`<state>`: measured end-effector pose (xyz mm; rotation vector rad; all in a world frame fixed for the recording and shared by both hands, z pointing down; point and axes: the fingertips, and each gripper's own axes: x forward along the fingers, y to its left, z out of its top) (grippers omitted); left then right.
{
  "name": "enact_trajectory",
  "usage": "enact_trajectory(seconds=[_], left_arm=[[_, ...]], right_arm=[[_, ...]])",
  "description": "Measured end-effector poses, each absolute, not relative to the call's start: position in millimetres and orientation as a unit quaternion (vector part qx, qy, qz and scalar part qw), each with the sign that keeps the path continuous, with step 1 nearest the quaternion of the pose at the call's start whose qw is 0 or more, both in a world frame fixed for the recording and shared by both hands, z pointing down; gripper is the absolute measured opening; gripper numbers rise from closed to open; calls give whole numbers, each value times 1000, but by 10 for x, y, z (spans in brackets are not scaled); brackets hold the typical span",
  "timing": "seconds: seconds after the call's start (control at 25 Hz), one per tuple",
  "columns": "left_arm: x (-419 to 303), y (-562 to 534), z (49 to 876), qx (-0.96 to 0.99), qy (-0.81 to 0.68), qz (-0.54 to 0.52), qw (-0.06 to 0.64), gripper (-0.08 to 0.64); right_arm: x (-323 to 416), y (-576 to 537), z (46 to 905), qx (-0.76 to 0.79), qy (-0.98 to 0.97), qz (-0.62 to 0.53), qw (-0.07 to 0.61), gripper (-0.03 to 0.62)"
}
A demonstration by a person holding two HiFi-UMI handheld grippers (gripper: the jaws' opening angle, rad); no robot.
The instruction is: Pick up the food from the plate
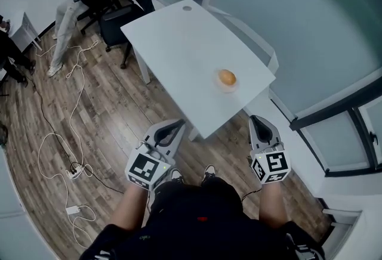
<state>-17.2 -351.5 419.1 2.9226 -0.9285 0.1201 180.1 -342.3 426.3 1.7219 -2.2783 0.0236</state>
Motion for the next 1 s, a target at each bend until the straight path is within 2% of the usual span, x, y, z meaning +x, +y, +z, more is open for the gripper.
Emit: enact_trajectory(seconds=[0.28,0.48,0.52,0.6,0.92,1.0], left_arm=[[51,-4029,4253,936,-345,59,39,29],[422,-4420,4220,922,-379,65,53,29],[493,-4487,4241,919,-384,69,53,29],[632,-4597,4344,913,-395,77,63,31],[847,-4845,4788,881,-446,119,103,29],[855,-4902,4879,873,-455,131,113,29]], right_arm=[[2060,-4150,4430,561,-818,16,130,28],[2406,-4755,4608,531,-833,22,153,32],[2468,-4878,4678,523,-837,26,162,46],[2577,-5119,4919,502,-845,35,182,154],[2713,-6069,6065,441,-861,63,247,324],[2710,-6252,6366,425,-858,72,278,348]])
